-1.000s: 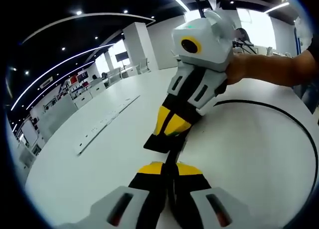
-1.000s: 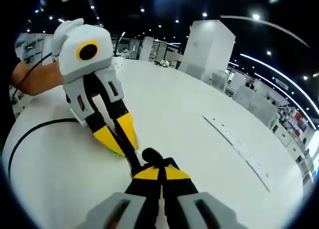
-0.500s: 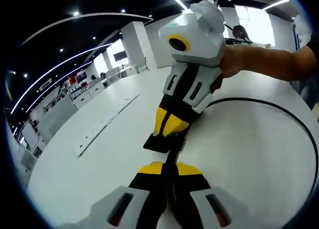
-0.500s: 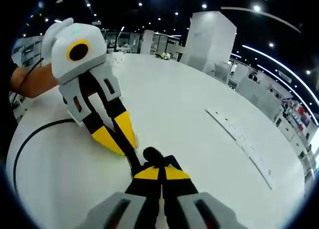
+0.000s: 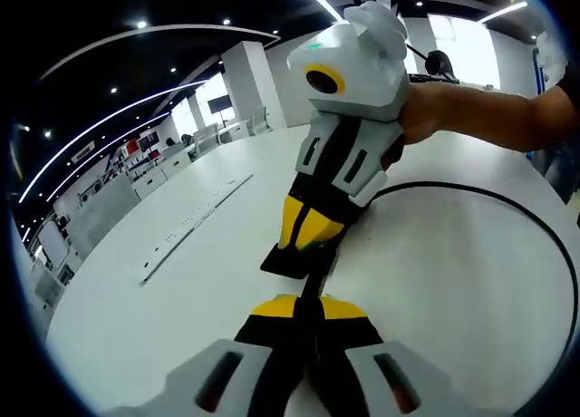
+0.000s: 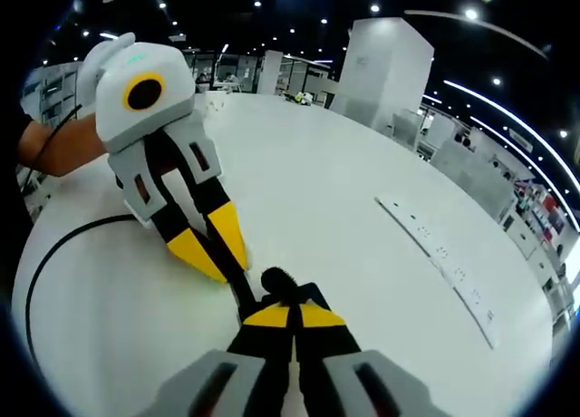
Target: Find the charging cable on the desk, coil it up and secure with Velcro.
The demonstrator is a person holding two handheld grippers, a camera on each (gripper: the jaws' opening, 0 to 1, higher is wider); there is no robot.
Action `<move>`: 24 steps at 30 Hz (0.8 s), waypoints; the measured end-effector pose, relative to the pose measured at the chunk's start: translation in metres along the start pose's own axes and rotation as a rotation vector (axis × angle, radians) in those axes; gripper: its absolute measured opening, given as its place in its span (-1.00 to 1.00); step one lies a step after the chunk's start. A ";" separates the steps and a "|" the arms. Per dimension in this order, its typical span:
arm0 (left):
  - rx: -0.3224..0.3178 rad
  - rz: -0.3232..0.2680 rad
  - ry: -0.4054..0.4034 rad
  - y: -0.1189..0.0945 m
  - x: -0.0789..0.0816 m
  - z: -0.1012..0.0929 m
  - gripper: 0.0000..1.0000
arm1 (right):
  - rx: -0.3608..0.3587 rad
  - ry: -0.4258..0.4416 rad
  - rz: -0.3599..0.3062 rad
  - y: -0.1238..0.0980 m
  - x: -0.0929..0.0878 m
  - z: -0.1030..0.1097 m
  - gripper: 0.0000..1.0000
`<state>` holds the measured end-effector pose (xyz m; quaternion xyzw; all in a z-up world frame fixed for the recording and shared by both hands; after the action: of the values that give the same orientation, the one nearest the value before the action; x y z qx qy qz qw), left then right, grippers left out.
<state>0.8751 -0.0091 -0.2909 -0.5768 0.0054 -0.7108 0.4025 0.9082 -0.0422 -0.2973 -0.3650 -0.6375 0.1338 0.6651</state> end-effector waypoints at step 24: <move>0.000 0.013 0.020 0.005 -0.005 0.012 -0.84 | -0.013 0.015 -0.024 0.004 0.002 -0.013 -0.94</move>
<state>0.8881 -0.0045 -0.2935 -0.5697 0.0131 -0.7139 0.4070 0.9223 -0.0423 -0.2973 -0.3626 -0.6378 0.1190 0.6690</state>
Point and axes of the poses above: the point that each gripper's makers call its tool centre point, and the gripper's own axes: y roughly forward along the fingers, z roughly to its left, x roughly out of its top, the point moved 1 cm from there along -y, roughly backward along the fingers, and after that the axes turned 11 degrees about x, right-handed, at the moved point
